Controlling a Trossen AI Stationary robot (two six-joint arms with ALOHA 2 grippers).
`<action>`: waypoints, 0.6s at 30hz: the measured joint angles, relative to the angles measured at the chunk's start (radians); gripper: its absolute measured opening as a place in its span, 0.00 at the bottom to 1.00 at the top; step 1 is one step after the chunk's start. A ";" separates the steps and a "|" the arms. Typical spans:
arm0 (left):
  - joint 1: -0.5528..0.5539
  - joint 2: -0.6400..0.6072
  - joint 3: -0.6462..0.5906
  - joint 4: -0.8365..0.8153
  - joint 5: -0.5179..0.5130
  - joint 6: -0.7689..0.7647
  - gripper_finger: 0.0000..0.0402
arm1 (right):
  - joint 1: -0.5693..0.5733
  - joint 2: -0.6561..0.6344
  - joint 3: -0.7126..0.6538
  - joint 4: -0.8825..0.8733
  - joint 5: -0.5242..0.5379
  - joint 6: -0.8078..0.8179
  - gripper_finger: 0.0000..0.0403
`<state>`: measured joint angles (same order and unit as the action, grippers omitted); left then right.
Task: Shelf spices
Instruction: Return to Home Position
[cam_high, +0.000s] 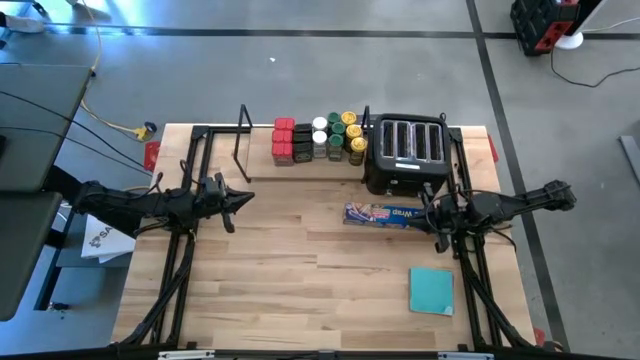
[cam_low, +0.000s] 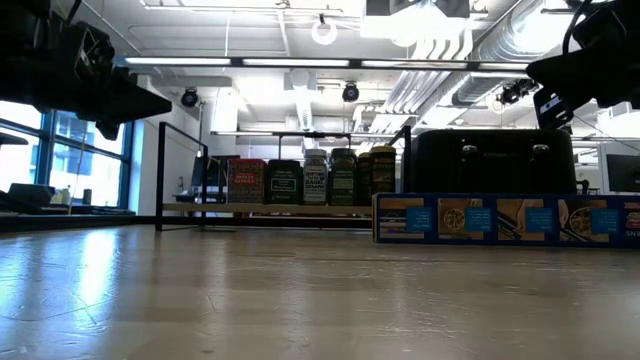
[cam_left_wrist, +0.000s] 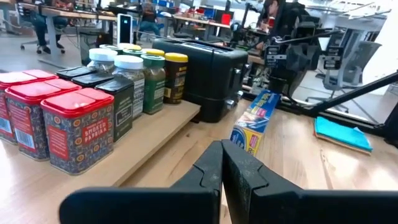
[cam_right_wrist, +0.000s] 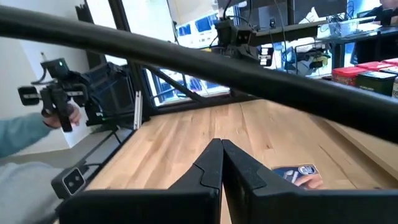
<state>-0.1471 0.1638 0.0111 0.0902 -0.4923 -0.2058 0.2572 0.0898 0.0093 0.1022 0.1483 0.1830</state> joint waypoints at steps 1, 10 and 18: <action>0.000 0.000 0.000 0.001 0.000 0.000 0.00 | 0.000 0.000 0.000 -0.007 0.000 -0.002 0.00; 0.000 0.000 0.000 0.003 0.000 0.000 0.00 | -0.001 0.000 0.000 -0.010 0.000 -0.003 0.00; 0.000 0.000 0.000 0.003 0.000 0.000 0.00 | 0.005 -0.005 0.000 -0.011 0.000 -0.001 0.00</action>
<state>-0.1467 0.1638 0.0113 0.0937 -0.4927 -0.2058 0.2623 0.0848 0.0093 0.0911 0.1487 0.1821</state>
